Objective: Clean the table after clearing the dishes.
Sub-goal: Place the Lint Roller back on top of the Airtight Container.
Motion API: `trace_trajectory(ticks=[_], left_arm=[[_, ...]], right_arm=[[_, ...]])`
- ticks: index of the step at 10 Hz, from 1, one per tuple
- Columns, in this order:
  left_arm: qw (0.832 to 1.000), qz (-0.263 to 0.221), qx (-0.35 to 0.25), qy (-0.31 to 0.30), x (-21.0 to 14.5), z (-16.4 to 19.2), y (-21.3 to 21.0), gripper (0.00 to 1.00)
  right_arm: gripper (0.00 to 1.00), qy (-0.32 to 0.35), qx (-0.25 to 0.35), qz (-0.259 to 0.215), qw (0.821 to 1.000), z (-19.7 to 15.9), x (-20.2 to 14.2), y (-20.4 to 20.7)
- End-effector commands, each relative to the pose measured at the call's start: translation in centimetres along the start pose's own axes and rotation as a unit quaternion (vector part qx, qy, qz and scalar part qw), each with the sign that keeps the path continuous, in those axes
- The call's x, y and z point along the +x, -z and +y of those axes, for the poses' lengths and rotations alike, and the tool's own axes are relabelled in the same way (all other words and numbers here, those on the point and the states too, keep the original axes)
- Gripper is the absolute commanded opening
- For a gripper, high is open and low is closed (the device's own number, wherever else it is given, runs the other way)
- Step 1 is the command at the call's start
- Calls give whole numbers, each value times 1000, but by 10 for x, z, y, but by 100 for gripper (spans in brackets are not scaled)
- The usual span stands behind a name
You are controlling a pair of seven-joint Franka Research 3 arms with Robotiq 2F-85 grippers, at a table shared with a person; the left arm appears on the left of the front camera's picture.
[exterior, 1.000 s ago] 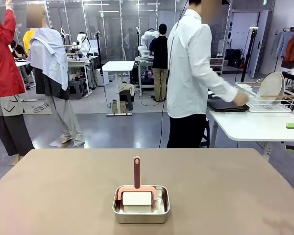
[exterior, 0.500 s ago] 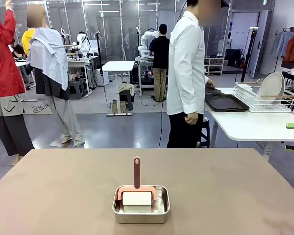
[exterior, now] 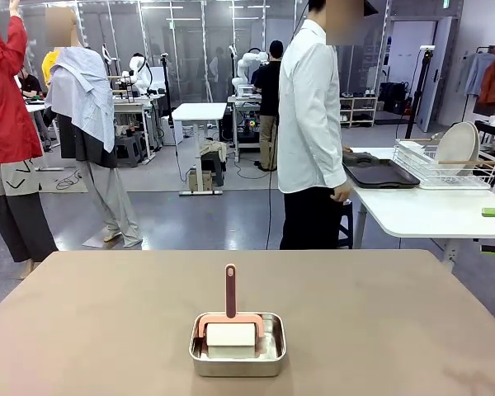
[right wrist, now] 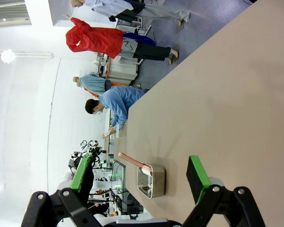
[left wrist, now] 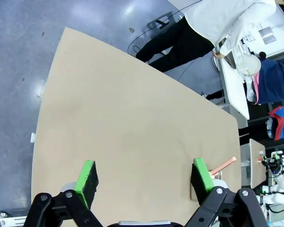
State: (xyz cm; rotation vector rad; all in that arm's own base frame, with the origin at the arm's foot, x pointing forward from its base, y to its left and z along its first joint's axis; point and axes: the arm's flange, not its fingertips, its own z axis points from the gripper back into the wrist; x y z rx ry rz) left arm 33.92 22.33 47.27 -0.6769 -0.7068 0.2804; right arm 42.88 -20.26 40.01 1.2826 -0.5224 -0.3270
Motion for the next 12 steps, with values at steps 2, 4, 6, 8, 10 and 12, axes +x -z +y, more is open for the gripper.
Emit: trace_trajectory(ticks=[2,4,6,8,10,12], left_arm=[[1000,10,-3,-2,5,2,-4,100],[1000,10,-3,-2,5,2,-4,100],[1000,10,-3,-2,5,2,-4,100],[1000,10,-3,-2,5,2,-4,100],[1000,10,-3,-2,5,2,-4,100],[1000,10,-3,-2,5,2,-4,100]], right_arm=[[100,-2,-2,5,1000,3,-2,-1],[100,-2,-2,5,1000,3,-2,-1],[100,-2,-2,5,1000,3,-2,-1],[100,-2,-2,5,1000,3,-2,-1],[100,-2,-2,5,1000,3,-2,-1],[100,-2,-2,5,1000,3,-2,-1]])
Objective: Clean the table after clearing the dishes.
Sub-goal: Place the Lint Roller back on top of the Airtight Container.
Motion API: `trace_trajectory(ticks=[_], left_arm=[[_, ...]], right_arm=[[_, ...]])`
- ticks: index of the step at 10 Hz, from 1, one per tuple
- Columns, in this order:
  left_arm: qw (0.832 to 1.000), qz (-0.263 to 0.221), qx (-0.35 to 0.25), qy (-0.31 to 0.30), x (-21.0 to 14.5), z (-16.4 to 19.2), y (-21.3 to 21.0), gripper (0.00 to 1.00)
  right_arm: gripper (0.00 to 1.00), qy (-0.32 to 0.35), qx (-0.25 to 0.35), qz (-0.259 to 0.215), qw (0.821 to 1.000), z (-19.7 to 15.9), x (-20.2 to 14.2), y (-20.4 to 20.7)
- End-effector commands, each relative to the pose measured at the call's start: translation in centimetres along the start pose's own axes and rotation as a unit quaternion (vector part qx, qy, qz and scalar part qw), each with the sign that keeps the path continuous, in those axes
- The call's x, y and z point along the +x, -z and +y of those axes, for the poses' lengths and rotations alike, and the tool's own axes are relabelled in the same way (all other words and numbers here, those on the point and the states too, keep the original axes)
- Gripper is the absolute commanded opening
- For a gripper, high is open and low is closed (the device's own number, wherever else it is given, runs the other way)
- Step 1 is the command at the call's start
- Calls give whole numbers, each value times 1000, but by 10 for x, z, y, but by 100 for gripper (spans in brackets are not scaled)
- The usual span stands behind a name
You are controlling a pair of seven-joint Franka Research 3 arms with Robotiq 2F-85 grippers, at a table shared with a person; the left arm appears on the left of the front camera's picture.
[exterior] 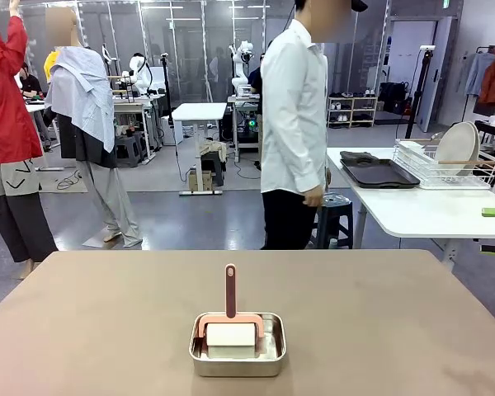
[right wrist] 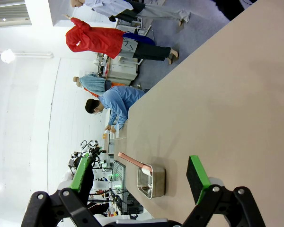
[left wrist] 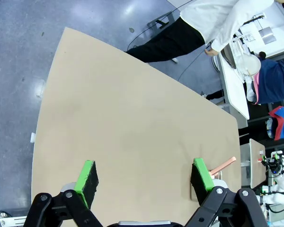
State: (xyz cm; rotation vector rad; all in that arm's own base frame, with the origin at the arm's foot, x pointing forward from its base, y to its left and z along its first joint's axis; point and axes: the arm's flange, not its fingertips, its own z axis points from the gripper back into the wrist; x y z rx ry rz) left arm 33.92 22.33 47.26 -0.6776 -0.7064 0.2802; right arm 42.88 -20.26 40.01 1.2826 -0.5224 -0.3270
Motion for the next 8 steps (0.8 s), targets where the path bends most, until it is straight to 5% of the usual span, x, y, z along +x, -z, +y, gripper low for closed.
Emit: trace_trajectory(ticks=[1,8], left_arm=[[1000,10,-3,-2,5,2,-4,100],[1000,10,-3,-2,5,2,-4,100]], right_arm=[[100,-2,-2,5,1000,3,-2,-1],[100,-2,-2,5,1000,3,-2,-1]])
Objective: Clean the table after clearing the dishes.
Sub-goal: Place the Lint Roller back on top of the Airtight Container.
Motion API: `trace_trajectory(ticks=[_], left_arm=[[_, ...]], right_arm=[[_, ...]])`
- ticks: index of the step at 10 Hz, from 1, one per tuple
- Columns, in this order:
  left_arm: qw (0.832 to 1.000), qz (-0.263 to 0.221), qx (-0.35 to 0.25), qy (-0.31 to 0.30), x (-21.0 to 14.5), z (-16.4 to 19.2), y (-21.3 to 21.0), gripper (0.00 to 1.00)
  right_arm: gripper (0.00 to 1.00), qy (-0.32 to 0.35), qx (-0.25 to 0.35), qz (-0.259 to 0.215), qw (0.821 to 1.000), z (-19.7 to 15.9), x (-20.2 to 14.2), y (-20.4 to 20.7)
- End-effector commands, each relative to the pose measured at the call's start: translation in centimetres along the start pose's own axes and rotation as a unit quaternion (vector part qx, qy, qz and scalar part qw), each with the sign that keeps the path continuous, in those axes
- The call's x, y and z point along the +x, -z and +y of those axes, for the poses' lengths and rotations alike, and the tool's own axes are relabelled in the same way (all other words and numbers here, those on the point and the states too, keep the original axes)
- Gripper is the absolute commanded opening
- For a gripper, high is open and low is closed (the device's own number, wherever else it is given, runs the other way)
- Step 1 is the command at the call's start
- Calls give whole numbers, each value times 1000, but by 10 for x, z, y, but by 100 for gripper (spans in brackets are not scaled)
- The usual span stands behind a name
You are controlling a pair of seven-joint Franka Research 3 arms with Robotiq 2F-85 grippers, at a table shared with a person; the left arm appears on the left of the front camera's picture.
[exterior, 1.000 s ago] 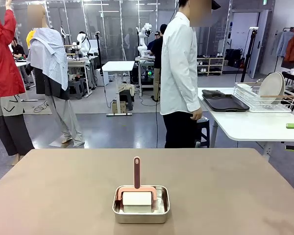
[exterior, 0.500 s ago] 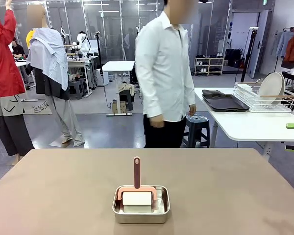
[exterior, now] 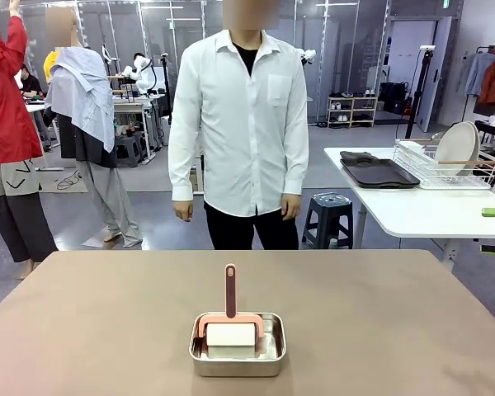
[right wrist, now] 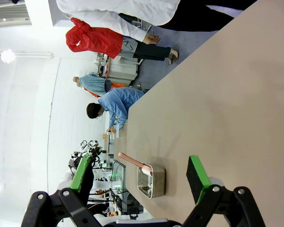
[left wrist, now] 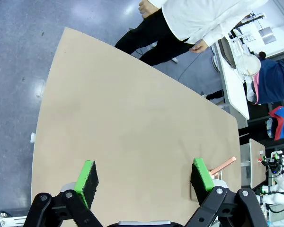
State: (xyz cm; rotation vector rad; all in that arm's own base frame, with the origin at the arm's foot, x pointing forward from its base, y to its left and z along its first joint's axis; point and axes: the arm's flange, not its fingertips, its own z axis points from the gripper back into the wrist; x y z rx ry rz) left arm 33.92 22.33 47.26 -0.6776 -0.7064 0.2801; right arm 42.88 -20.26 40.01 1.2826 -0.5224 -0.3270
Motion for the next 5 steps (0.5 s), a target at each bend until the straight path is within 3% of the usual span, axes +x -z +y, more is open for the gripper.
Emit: trace_trajectory(ticks=[1,5], left_arm=[[1000,10,-3,-2,5,2,-4,100],[1000,10,-3,-2,5,2,-4,100]], right_arm=[[100,-2,-2,5,1000,3,-2,-1],[100,-2,-2,5,1000,3,-2,-1]])
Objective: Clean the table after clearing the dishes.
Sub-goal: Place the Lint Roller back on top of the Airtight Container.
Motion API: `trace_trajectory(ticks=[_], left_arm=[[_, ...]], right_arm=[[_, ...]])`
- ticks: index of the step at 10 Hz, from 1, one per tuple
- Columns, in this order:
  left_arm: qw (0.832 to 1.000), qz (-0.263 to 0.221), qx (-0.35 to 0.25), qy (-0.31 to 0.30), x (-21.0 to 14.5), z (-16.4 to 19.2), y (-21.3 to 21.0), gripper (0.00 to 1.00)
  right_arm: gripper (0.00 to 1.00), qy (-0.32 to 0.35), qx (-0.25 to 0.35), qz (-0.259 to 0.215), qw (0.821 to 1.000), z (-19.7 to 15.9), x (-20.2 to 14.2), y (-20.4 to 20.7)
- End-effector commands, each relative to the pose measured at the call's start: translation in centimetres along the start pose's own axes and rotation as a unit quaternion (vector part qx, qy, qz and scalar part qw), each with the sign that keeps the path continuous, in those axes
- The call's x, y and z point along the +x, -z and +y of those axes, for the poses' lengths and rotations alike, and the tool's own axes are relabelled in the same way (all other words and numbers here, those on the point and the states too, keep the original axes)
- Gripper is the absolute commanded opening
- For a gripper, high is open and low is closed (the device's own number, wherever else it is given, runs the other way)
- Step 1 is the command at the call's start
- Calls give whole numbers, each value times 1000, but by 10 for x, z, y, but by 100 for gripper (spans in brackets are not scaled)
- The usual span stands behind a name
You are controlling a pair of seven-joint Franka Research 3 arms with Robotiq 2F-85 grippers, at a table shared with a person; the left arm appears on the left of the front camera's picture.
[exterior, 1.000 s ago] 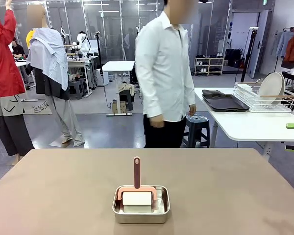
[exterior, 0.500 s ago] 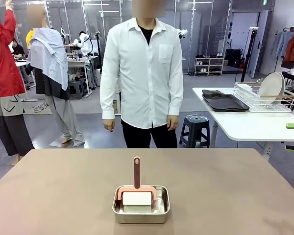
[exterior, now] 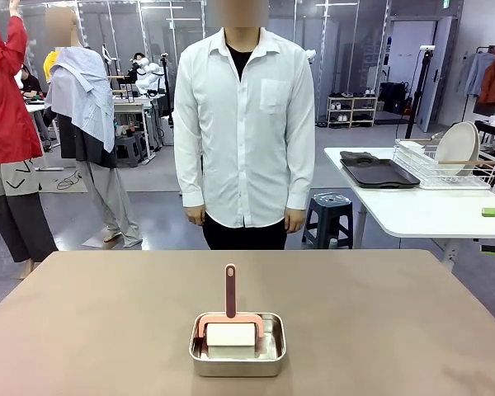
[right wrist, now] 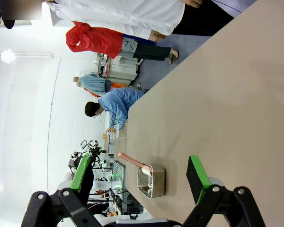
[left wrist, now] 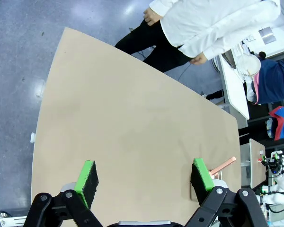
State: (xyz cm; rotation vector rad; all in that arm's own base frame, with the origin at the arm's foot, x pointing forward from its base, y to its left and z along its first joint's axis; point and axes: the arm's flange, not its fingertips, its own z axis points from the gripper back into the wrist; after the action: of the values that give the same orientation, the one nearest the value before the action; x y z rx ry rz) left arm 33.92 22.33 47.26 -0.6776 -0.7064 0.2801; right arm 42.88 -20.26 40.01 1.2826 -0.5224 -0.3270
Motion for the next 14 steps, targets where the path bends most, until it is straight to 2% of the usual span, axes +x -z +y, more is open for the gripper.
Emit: trace_trajectory(ticks=[1,14], left_arm=[[1000,10,-3,-2,5,2,-4,100],[1000,10,-3,-2,5,2,-4,100]], right_arm=[[100,-2,-2,5,1000,3,-2,-1],[100,-2,-2,5,1000,3,-2,-1]])
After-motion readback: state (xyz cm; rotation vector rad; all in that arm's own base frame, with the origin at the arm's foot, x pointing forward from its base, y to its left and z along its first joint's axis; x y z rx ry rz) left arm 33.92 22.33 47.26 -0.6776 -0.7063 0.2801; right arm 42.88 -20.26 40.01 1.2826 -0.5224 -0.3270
